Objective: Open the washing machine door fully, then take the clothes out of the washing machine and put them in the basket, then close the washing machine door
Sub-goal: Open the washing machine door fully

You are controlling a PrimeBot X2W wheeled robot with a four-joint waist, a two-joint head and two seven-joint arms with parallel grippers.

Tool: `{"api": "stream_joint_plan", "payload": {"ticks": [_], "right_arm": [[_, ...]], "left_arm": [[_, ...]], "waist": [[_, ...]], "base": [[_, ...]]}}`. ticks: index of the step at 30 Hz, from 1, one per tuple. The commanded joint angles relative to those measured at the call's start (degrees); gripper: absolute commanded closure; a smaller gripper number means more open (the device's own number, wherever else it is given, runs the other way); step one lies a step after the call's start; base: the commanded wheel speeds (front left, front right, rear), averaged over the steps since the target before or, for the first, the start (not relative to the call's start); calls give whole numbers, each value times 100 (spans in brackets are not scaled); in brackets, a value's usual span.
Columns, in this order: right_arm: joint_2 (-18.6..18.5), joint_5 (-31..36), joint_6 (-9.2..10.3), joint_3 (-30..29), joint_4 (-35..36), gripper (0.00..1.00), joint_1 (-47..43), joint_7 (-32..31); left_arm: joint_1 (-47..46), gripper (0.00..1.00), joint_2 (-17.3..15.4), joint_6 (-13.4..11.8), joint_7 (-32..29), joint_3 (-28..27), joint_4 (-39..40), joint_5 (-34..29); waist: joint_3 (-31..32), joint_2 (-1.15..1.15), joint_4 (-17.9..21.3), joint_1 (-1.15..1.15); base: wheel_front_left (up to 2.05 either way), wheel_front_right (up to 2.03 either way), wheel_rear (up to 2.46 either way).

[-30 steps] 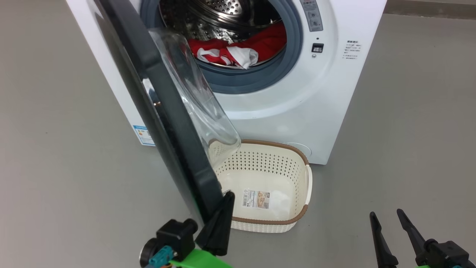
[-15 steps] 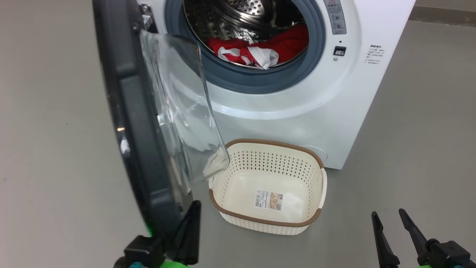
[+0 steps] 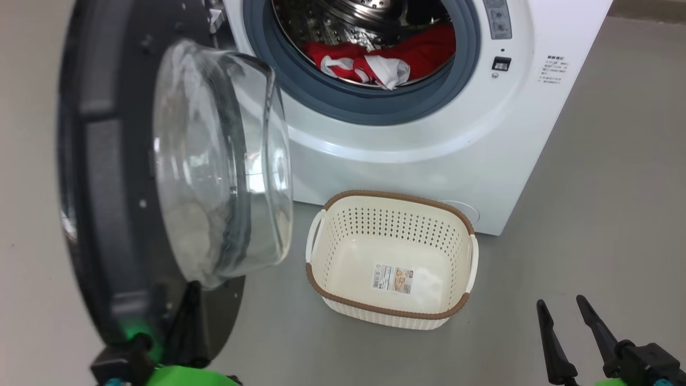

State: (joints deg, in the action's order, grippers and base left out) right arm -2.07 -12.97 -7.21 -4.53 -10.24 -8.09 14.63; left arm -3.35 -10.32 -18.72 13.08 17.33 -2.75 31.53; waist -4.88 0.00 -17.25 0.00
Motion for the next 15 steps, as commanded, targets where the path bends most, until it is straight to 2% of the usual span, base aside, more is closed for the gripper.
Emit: {"api": "stream_joint_plan", "payload": {"ticks": [1,10,15], "right_arm": [[-81,79,-28,112,167,0,241,37],[-81,201,-28,-22,293,0,381,37],[-86,273,-28,-80,362,0,473,37]], "left_arm": [[-118,100,-174,-75,98,-409,80,56],[-169,100,-123,-55,187,-1335,35,83],[-329,100,-65,173,190,-1997,-85,-26]], "waist": [[-87,0,25,0],[-461,0,38,0],[-680,0,13,0]], "base": [[0,0,0],[0,0,0],[0,0,0]]}}
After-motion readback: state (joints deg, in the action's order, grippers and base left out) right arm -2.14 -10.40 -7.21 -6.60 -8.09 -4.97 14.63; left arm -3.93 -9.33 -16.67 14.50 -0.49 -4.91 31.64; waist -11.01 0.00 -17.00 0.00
